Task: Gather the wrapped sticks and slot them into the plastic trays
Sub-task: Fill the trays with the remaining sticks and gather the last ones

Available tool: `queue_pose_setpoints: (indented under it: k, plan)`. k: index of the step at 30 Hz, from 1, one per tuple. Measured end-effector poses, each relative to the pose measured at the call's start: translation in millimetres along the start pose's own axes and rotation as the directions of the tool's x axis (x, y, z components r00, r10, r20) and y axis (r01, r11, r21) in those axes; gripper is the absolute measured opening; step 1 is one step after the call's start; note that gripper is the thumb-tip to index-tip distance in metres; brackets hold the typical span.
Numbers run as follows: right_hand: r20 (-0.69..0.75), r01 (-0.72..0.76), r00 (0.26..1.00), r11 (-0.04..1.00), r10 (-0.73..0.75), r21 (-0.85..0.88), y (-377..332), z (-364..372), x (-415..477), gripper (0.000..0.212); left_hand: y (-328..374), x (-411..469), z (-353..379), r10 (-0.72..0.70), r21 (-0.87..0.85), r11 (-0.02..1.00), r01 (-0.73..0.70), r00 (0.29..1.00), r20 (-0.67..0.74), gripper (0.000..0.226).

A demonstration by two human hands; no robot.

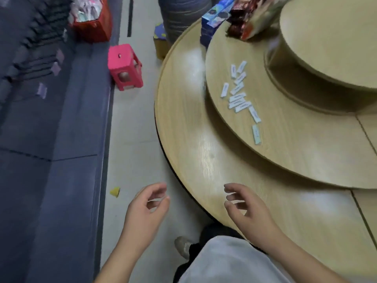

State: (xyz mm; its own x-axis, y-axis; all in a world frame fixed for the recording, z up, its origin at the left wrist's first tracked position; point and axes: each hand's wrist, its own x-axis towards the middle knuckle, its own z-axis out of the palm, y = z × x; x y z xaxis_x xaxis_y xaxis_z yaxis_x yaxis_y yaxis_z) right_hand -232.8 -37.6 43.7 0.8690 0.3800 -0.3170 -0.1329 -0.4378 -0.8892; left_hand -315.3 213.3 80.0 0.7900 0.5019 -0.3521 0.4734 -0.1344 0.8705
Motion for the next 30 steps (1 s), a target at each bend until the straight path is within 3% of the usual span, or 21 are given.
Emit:
queue_pose_setpoints:
  k: [7, 11, 18, 22, 25, 30]
  plan:
    - [-0.344, -0.106, 0.93, 0.991, 0.13, 0.087, 7.2, 14.6, 31.5, 0.031, 49.8, 125.3, 33.9, 0.085, 0.096, 0.988, -0.125, 0.934, 0.348, 0.032]
    - [-0.474, -0.156, 0.856, 0.978, 0.203, 0.137, 8.6, 10.7, 77.5, 0.036, 68.5, 187.6, 65.4, 0.128, 0.112, 0.975, -0.191, 0.899, 0.419, 0.034]
    - [-0.567, -0.267, 0.766, 0.952, 0.304, 0.15, -1.3, -17.4, 150.3, 0.033, 96.4, 275.8, 113.3, 0.176, 0.178, 0.934, -0.311, 0.83, 0.529, 0.037]
    - [-0.661, -0.417, 0.675, 0.909, 0.328, 0.024, 10.4, -35.7, 187.9, 0.034, 107.8, 323.6, 149.3, 0.25, 0.268, 0.848, -0.457, 0.792, 0.557, 0.042]
    - [-0.704, -0.574, 0.631, 0.806, 0.324, -0.143, 22.9, -45.3, 212.0, 0.044, 107.4, 360.1, 182.8, 0.31, 0.338, 0.759, -0.557, 0.765, 0.564, 0.063]
    - [-0.756, -0.66, 0.564, 0.732, 0.333, -0.17, 32.9, -47.8, 243.1, 0.041, 96.2, 401.3, 240.4, 0.363, 0.37, 0.513, -0.774, 0.587, 0.724, 0.113]
